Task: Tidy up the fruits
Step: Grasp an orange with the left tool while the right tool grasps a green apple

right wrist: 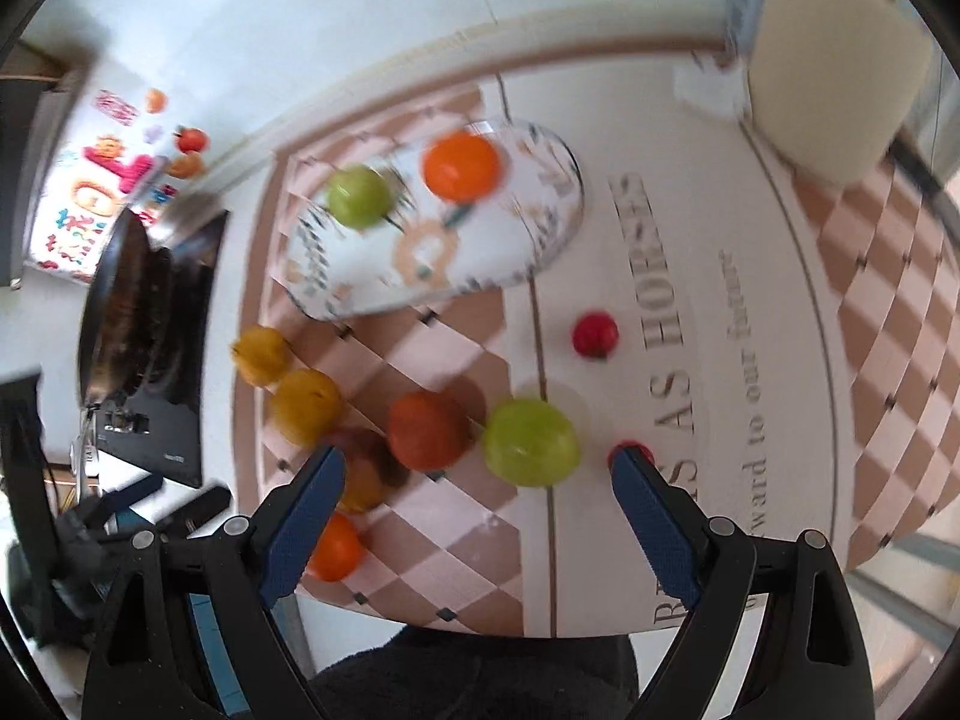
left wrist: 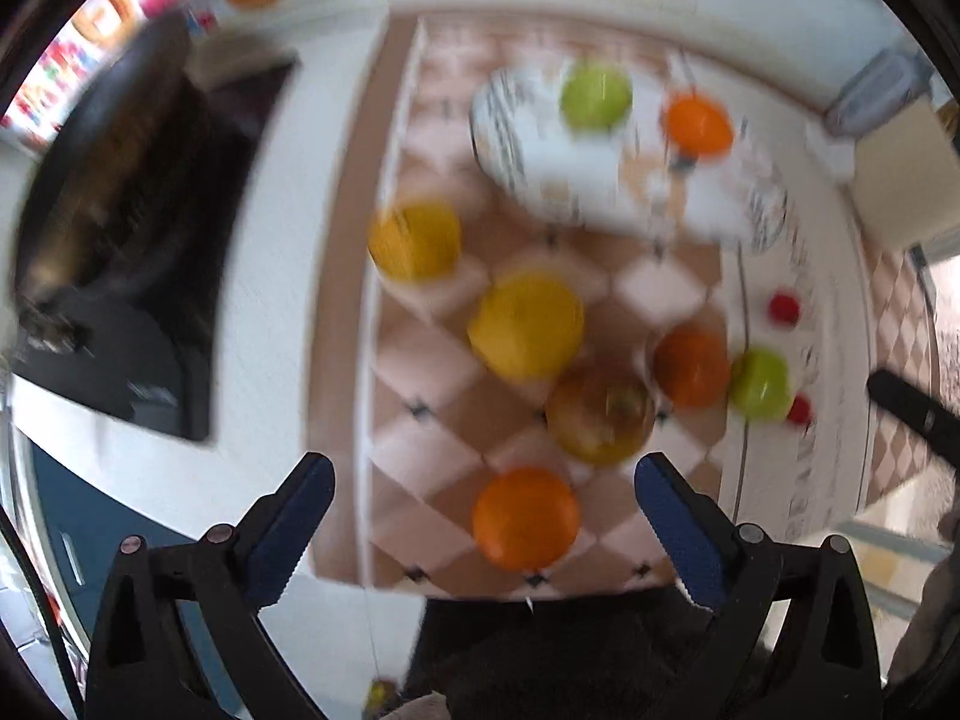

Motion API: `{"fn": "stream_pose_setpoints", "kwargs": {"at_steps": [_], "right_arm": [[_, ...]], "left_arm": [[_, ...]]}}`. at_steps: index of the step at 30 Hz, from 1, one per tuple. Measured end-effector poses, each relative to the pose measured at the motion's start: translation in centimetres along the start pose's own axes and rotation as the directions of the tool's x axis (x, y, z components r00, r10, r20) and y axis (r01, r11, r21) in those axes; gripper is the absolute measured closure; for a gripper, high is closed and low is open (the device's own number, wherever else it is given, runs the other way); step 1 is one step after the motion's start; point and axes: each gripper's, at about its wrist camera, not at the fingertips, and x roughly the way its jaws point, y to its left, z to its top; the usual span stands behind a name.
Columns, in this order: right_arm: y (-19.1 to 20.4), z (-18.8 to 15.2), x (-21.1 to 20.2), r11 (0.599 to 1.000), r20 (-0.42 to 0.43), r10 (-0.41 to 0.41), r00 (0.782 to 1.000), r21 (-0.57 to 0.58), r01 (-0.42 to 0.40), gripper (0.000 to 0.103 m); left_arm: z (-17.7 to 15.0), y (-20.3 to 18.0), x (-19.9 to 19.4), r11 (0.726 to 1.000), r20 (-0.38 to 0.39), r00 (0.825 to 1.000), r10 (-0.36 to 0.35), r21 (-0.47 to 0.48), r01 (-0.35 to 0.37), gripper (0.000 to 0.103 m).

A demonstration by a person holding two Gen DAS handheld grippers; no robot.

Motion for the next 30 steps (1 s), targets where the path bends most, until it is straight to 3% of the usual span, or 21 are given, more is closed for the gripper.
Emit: {"fn": "stream_pose_setpoints", "kwargs": {"at_steps": [5, 9, 12, 14, 18, 23, 27, 30], "right_arm": [[-1.9, -0.3, 3.6, 0.999, -0.079, -0.008, 0.997, 0.033, 0.010, 0.010], [-2.7, -0.1, 5.5, 0.999, -0.118, -0.012, 0.993, 0.049, 0.018, 0.010], [-3.2, 0.2, 6.6, 0.997, -0.136, 0.003, 0.991, 0.074, 0.007, 0.010], [-3.6, 0.4, 7.4, 0.995, -0.145, 0.022, 0.989, 0.098, -0.008, 0.011], [-3.9, 1.0, 9.2, 0.989, -0.169, 0.061, 0.984, 0.142, -0.037, 0.016], [-4.0, 1.4, 11.5, 0.987, -0.203, 0.064, 0.977, 0.160, -0.032, 0.038], [-3.8, 0.7, 12.1, 0.988, -0.234, 0.086, 0.969, 0.143, -0.053, 0.039], [-3.0, -0.6, 12.2, 0.996, -0.266, 0.057, 0.962, 0.077, -0.037, 0.039]], "left_arm": [[-2.5, -1.8, 5.5, 0.995, -0.169, 0.982, -0.085, 0.033, 0.092, 0.000], [-3.2, -2.6, 8.5, 0.993, -0.233, 0.967, -0.107, 0.031, 0.117, 0.002], [-3.4, -2.7, 9.3, 0.994, -0.223, 0.970, -0.091, 0.036, 0.101, 0.017], [-3.4, -2.5, 9.2, 0.996, -0.196, 0.978, -0.073, 0.035, 0.081, 0.039], [-3.6, -1.6, 9.0, 0.996, -0.181, 0.980, -0.088, 0.010, 0.091, 0.040], [-3.1, -0.4, 8.7, 0.998, -0.151, 0.986, -0.068, -0.024, 0.065, 0.041], [-2.8, 0.2, 8.1, 0.998, -0.114, 0.992, -0.058, -0.032, 0.055, 0.040], [-3.2, 0.0, 9.1, 0.997, -0.153, 0.985, -0.076, -0.029, 0.073, 0.040]]}}
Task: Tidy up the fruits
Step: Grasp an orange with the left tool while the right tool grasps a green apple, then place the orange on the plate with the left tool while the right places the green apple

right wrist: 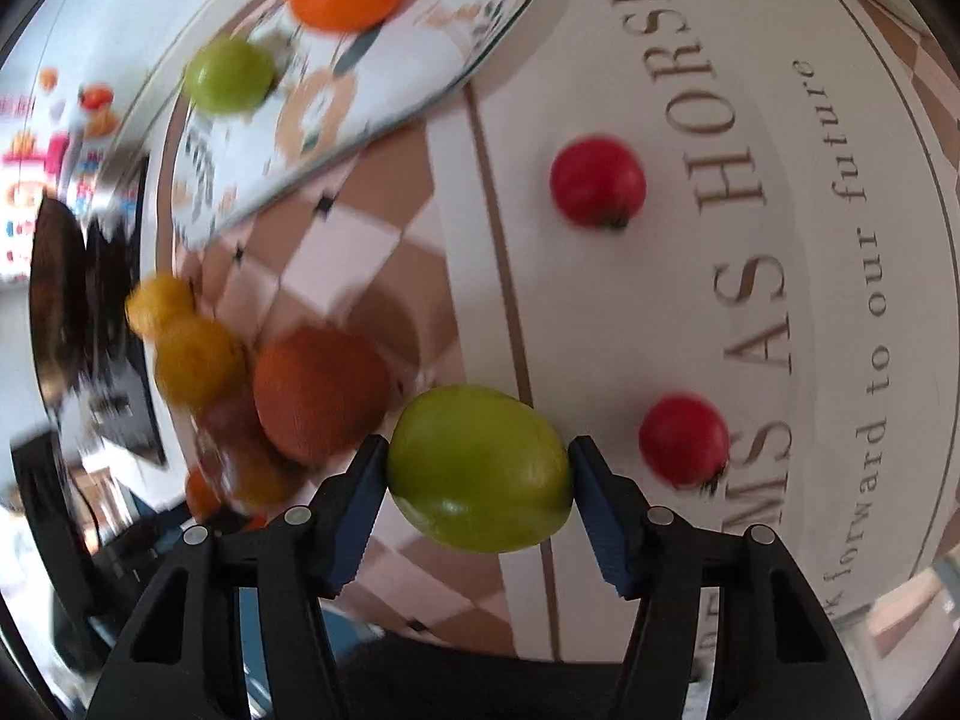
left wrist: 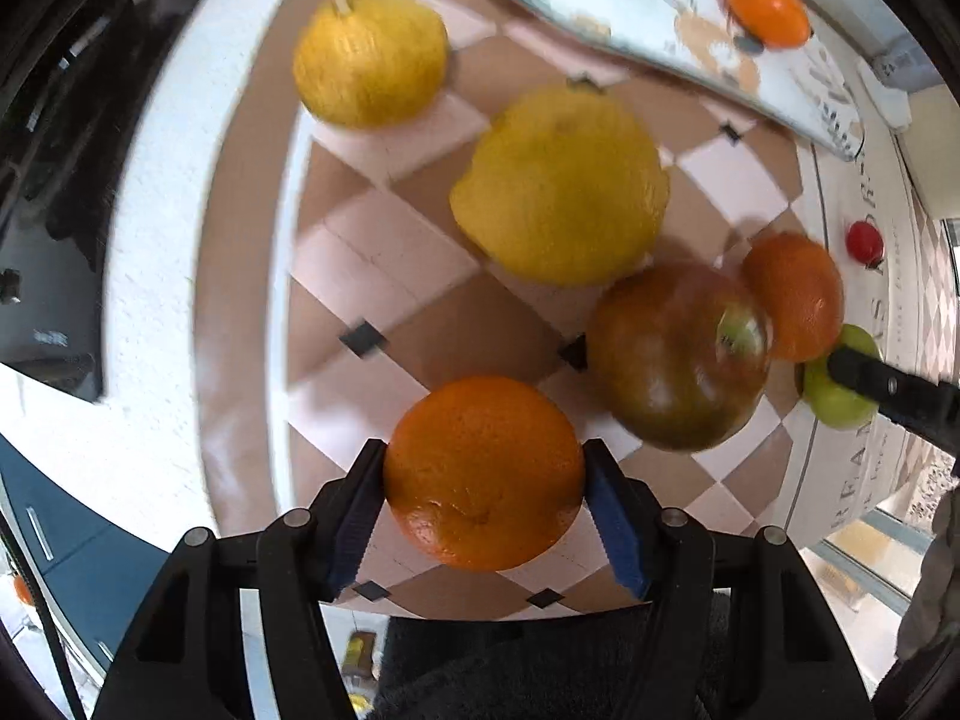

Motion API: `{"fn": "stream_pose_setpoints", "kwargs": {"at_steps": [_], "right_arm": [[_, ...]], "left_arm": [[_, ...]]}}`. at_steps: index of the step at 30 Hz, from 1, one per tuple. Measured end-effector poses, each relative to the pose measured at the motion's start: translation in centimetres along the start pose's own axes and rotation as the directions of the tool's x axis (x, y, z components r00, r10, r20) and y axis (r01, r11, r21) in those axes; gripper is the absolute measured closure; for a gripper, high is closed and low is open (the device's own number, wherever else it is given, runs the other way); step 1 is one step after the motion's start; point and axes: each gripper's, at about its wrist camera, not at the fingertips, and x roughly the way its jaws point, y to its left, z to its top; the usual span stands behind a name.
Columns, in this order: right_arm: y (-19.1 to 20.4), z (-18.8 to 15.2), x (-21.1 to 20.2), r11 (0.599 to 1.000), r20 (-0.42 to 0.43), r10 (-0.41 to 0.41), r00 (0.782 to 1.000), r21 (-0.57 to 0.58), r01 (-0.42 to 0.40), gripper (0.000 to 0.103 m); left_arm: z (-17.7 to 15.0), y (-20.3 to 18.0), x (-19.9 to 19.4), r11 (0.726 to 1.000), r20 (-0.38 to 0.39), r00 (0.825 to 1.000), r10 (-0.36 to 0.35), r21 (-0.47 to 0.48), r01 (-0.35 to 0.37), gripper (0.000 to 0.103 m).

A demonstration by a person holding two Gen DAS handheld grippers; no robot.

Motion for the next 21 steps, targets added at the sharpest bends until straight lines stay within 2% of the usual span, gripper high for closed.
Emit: {"fn": "stream_pose_setpoints", "kwargs": {"at_steps": [2, 5, 9, 14, 16, 21], "right_arm": [[0.4, -0.7, 0.1, 1.000, -0.006, -0.017, 1.000, -0.022, 0.017, 0.039], [0.6, -0.9, 0.2, 1.000, -0.002, -0.024, 1.000, -0.020, 0.024, 0.039], [0.2, -0.8, 0.2, 1.000, -0.004, -0.012, 1.000, -0.003, 0.012, 0.039], [-0.4, -0.4, 0.5, 1.000, -0.029, 0.008, 1.000, 0.015, -0.008, 0.039], [-0.6, -0.2, 0.8, 0.999, -0.043, 0.026, 0.999, 0.030, -0.025, 0.039], [-0.4, -0.5, 0.4, 1.000, -0.014, 0.001, 1.000, -0.008, -0.001, 0.040]], "left_arm": [[-0.2, 0.0, 0.5, 1.000, -0.006, 1.000, 0.011, -0.001, -0.011, 0.040], [-0.3, 0.2, 1.0, 1.000, -0.017, 1.000, -0.010, -0.022, 0.009, 0.040], [0.5, 1.4, 1.3, 1.000, -0.014, 1.000, -0.016, -0.026, 0.015, 0.040], [0.2, 0.6, 1.8, 1.000, -0.003, 1.000, -0.008, -0.019, 0.008, 0.041], [1.5, 0.8, 1.6, 1.000, -0.003, 1.000, -0.011, -0.021, 0.011, 0.041], [1.8, 0.9, 0.6, 1.000, 0.020, 1.000, -0.019, -0.019, 0.019, 0.041]]}}
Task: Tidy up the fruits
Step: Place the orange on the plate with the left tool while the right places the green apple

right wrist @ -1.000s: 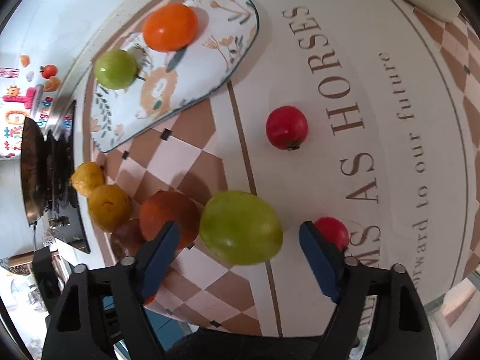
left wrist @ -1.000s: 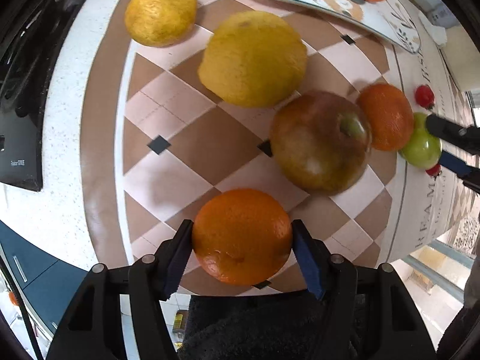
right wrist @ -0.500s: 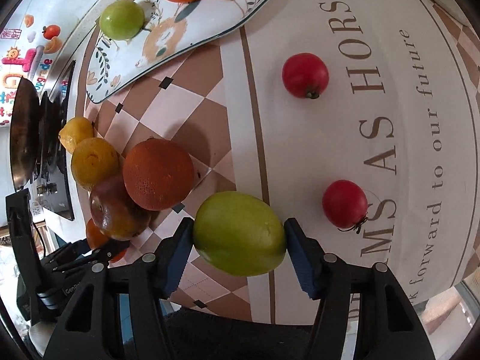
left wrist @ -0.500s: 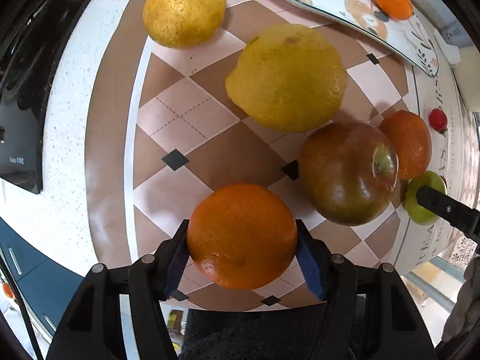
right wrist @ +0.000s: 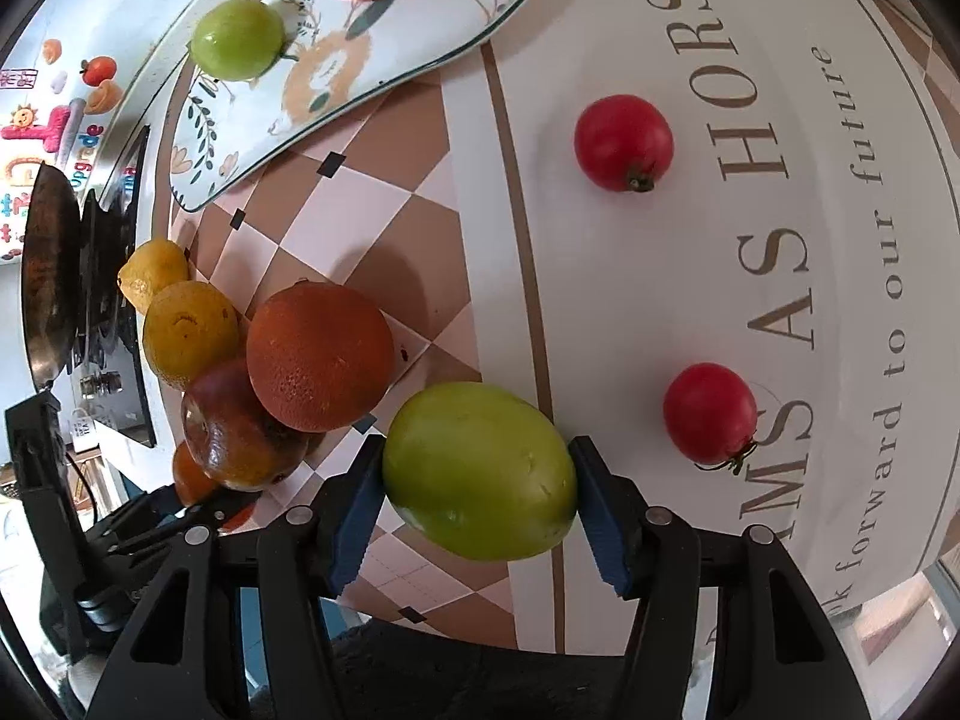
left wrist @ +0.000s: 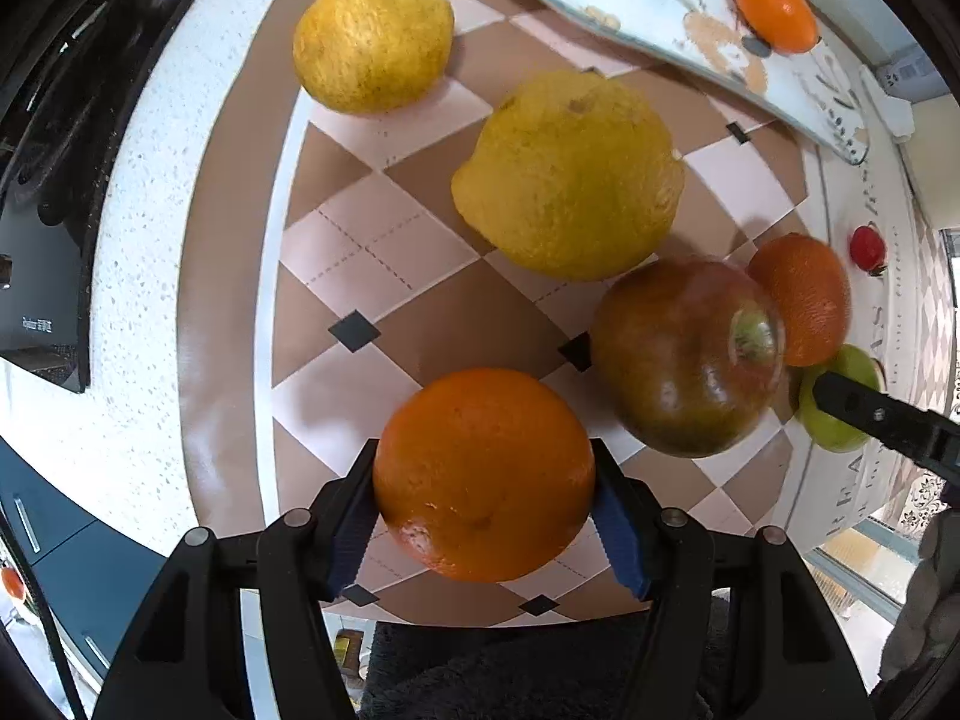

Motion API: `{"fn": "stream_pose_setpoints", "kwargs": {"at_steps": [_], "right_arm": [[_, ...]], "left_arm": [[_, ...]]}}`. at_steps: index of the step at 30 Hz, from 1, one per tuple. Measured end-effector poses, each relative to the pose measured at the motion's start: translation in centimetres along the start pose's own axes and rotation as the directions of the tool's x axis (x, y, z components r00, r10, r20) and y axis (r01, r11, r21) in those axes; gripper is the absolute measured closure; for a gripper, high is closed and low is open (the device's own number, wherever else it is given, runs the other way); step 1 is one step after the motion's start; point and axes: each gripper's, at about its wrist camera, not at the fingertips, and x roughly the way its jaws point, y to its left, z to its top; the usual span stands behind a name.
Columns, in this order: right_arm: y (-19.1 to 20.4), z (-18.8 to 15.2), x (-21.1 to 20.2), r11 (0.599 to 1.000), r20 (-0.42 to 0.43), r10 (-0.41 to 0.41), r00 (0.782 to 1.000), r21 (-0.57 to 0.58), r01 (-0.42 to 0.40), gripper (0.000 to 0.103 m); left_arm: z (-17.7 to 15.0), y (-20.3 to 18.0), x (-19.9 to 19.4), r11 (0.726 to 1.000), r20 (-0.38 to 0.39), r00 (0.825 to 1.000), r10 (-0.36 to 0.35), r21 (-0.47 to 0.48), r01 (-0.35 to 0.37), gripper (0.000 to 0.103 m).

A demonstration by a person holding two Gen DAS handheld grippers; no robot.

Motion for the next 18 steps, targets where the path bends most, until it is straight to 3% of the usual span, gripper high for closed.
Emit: {"fn": "stream_pose_setpoints", "kwargs": {"at_steps": [6, 10, 14, 18], "right_arm": [[0.6, -0.4, -2.0, 1.000, 0.054, 0.008, 0.999, -0.019, -0.007, 0.040], [1.2, 0.4, -5.4, 0.999, 0.126, 0.045, 0.991, -0.028, -0.042, 0.040], [2.3, 3.3, -8.4, 0.996, 0.199, 0.082, 0.977, -0.057, -0.073, 0.040], [3.6, 7.1, -8.3, 0.995, 0.227, 0.070, 0.971, -0.080, -0.053, 0.040]], "left_arm": [[0.1, -0.4, -5.3, 0.999, 0.094, 0.995, -0.036, 0.025, 0.034, 0.041], [1.4, -1.4, -10.5, 0.994, 0.189, 0.977, -0.100, 0.053, 0.092, 0.041], [5.1, -3.0, -14.1, 0.987, 0.253, 0.955, -0.156, 0.076, 0.141, 0.041], [10.2, -4.3, -13.6, 0.990, 0.249, 0.959, -0.133, 0.085, 0.115, 0.041]]}}
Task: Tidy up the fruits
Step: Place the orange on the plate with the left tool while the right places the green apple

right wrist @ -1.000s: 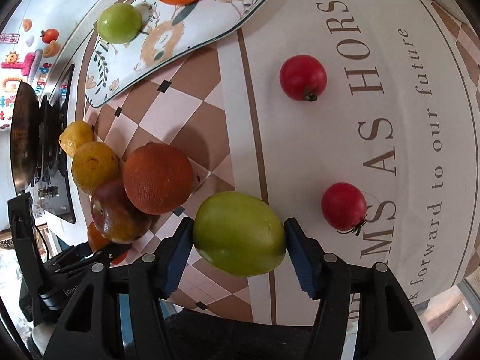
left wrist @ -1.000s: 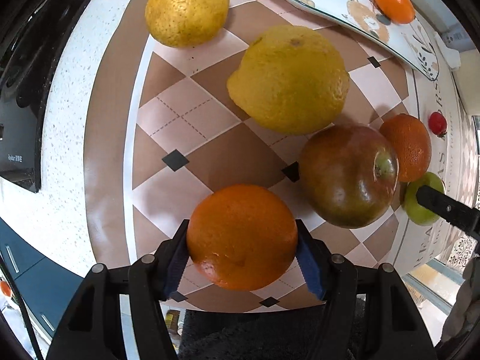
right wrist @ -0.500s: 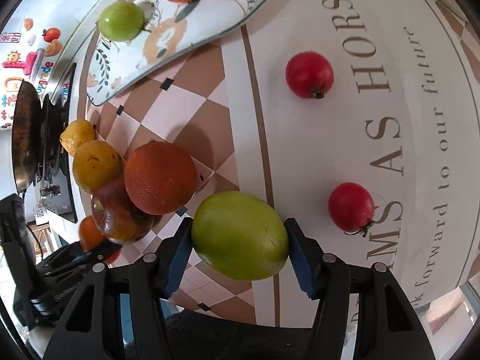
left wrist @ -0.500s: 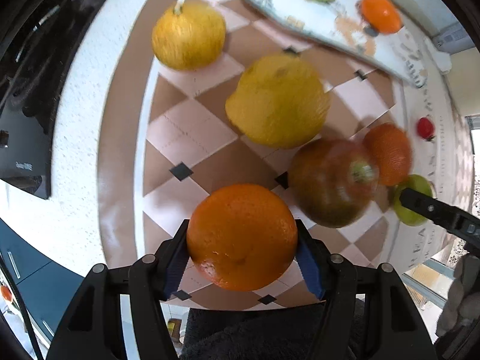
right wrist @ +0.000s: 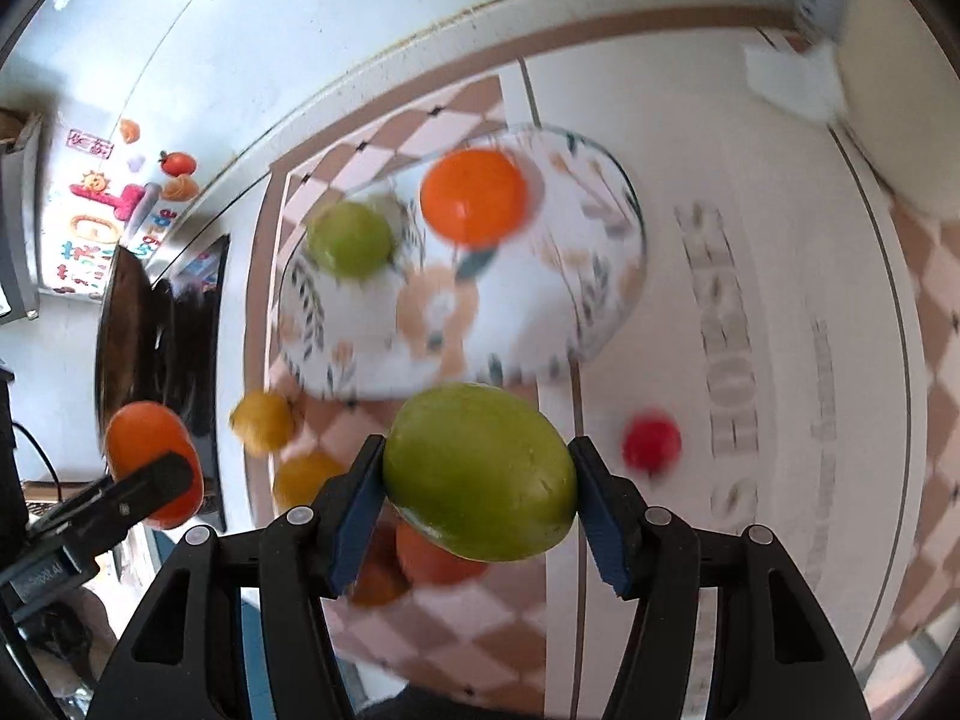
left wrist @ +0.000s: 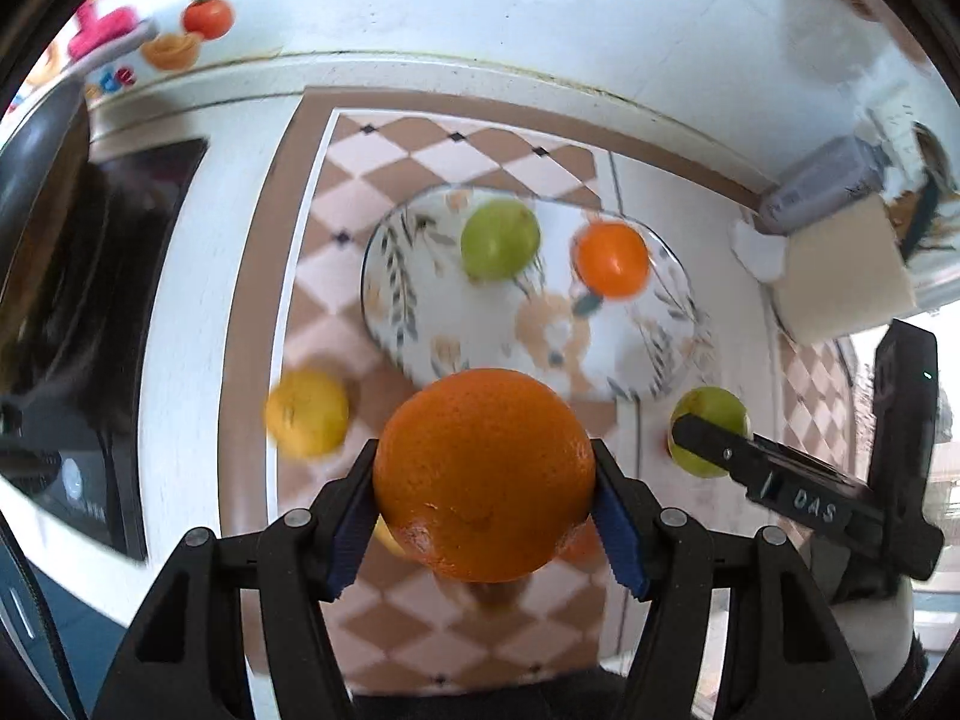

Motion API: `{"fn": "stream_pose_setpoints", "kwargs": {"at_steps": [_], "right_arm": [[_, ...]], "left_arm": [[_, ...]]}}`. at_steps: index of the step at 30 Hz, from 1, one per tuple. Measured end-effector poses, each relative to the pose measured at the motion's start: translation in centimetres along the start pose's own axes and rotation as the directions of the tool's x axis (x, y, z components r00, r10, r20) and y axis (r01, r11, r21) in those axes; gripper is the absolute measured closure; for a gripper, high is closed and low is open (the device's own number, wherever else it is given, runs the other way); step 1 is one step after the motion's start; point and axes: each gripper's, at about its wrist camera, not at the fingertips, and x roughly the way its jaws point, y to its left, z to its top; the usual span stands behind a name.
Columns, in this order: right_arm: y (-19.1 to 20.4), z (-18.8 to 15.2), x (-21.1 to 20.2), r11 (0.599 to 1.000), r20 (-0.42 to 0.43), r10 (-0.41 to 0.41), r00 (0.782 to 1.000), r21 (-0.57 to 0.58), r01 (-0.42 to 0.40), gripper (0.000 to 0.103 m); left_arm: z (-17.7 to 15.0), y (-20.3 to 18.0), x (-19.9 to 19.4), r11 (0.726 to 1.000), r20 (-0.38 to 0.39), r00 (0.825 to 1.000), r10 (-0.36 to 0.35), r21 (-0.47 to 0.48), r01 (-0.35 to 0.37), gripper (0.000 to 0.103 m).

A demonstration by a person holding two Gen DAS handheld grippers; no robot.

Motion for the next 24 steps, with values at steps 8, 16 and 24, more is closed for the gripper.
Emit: {"fn": "stream_pose_setpoints", "kwargs": {"at_steps": [8, 16, 24], "right_arm": [[1.0, 6.3, 5.9, 0.996, -0.051, -0.052, 0.997, -0.073, 0.049, 0.040], [2.6, 7.9, 9.5, 0.984, -0.099, -0.101, 0.990, -0.154, 0.085, 0.040], [3.0, 8.8, 10.2, 0.982, -0.132, -0.096, 0.987, -0.174, 0.072, 0.036]], "left_arm": [[6.3, 1.2, 8.6, 0.997, -0.122, 0.990, 0.070, -0.029, -0.074, 0.041], [7.7, 1.5, 11.4, 0.996, -0.197, 0.978, 0.070, -0.034, -0.078, 0.041], [7.5, 1.9, 12.6, 0.996, -0.236, 0.969, 0.073, -0.038, -0.085, 0.040]]}}
